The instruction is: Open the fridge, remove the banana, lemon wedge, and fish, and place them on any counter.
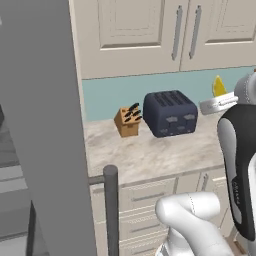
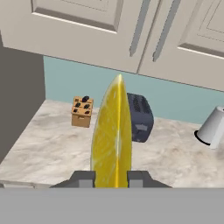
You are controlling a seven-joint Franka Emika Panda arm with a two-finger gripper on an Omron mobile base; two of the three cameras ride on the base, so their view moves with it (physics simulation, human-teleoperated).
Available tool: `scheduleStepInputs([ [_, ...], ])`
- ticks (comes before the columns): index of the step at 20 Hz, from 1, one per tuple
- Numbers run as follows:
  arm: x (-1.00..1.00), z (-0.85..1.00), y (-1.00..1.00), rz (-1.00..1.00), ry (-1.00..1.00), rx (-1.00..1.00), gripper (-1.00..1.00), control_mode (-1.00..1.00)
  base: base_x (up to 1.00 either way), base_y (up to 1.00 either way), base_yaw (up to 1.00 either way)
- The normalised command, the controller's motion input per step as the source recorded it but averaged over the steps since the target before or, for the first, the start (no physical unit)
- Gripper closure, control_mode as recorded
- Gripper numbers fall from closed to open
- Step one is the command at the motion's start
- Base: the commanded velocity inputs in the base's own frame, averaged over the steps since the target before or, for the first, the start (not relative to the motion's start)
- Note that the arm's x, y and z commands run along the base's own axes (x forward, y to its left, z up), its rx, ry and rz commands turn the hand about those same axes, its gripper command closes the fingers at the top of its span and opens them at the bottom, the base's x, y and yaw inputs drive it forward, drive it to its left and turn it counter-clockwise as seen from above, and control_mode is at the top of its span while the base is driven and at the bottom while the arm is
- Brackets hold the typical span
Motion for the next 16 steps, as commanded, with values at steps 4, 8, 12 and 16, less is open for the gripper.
scheduleStepInputs([
  [4, 0.00, 0.00, 0.00, 0.00, 0.00, 0.00, 1.00, 1.00, 0.55, -0.21, 0.00],
  [8, 0.00, 0.00, 0.00, 0.00, 0.00, 0.00, 1.00, 1.00, 0.42, -0.03, 0.00],
  [12, 0.00, 0.00, 0.00, 0.00, 0.00, 0.00, 1.00, 1.00, 0.42, 0.00, 0.00],
  [16, 0.00, 0.00, 0.00, 0.00, 0.00, 0.00, 1.00, 1.00, 0.23, 0.00, 0.00],
])
